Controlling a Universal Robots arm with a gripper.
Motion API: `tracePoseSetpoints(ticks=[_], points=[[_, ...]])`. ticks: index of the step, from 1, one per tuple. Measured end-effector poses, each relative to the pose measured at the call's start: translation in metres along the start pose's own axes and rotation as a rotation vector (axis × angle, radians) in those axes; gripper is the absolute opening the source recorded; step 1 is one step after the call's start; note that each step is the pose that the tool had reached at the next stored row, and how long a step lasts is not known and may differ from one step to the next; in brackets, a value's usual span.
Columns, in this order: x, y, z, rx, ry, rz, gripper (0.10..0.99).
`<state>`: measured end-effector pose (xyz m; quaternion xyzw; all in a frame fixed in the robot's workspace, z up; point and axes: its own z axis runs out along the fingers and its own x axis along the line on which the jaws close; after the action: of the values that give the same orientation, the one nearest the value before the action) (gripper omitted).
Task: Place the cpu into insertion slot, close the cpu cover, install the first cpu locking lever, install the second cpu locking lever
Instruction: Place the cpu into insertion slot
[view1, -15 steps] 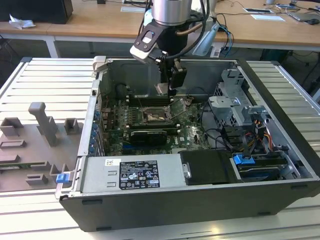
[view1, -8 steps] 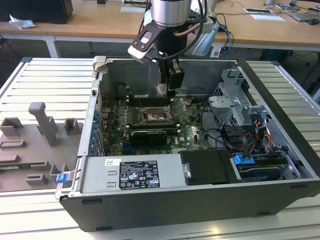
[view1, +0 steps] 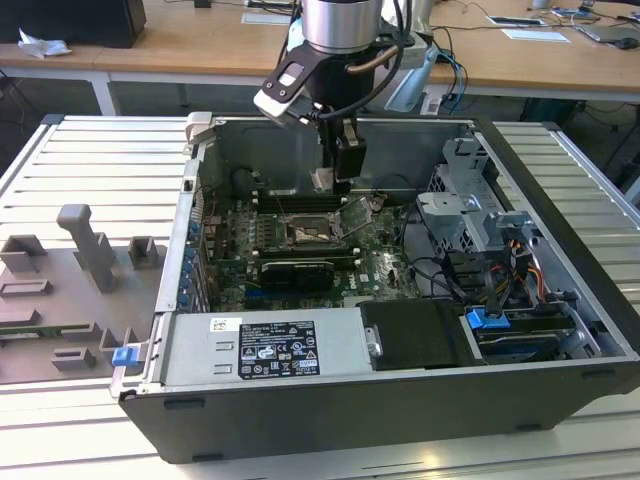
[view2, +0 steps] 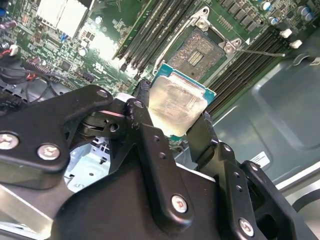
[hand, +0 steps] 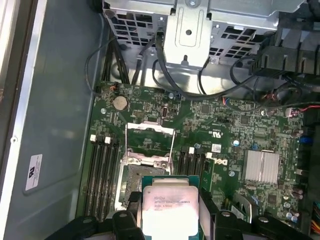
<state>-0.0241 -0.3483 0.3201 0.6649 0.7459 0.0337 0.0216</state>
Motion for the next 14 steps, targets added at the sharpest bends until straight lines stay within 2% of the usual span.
tracePoseSetpoints(ticks=[4,10,14], points=[[0.0,-0.0001,0.0012,0.0,-0.0041,0.05,0.541],[0.0001,-0.0007,0.0042,0.0,-0.0047,0.06,0.541],[0.0004,-0.001,0.0082,0.003,-0.007,0.091,0.541]])
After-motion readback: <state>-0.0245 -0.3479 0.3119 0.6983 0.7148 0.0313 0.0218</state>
